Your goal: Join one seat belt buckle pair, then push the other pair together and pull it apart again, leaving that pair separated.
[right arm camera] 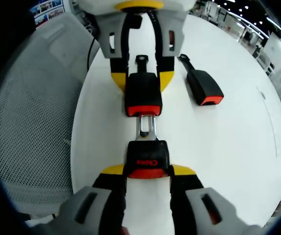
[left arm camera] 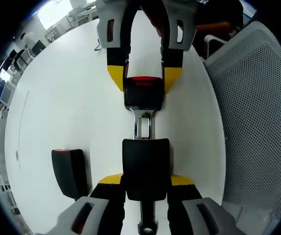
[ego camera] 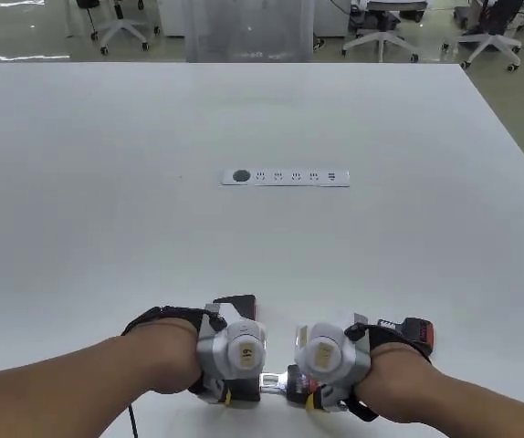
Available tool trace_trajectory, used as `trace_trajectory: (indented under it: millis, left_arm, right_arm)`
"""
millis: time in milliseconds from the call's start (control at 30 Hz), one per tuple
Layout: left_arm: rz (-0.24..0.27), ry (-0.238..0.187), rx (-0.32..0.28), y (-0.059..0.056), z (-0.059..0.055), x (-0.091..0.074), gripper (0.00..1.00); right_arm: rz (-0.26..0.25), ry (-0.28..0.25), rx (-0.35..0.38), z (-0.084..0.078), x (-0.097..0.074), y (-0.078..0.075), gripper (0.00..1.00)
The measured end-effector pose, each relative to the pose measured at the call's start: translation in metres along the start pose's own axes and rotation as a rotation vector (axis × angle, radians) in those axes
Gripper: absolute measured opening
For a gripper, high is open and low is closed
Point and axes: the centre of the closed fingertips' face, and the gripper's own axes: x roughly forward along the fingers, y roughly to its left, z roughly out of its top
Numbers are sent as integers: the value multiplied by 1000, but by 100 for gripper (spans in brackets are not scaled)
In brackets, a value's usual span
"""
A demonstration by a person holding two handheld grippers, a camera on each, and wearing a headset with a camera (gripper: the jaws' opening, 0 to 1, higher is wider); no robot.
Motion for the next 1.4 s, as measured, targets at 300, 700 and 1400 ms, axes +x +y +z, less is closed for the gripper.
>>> trace_trajectory:
  millis: [300, 700, 1400]
  left_arm:
    - [0, 3, 0, 0, -1, 0, 33]
    - [-1, -4, 0, 0, -1, 0, 33]
    - [2, -29, -8, -1, -1, 1, 33]
  right_arm:
    - [-10, -10, 8, 1, 0, 3, 34]
    - [-16, -39, 1, 15, 4, 5, 34]
    - [7, -30, -9, 24, 6, 2, 33]
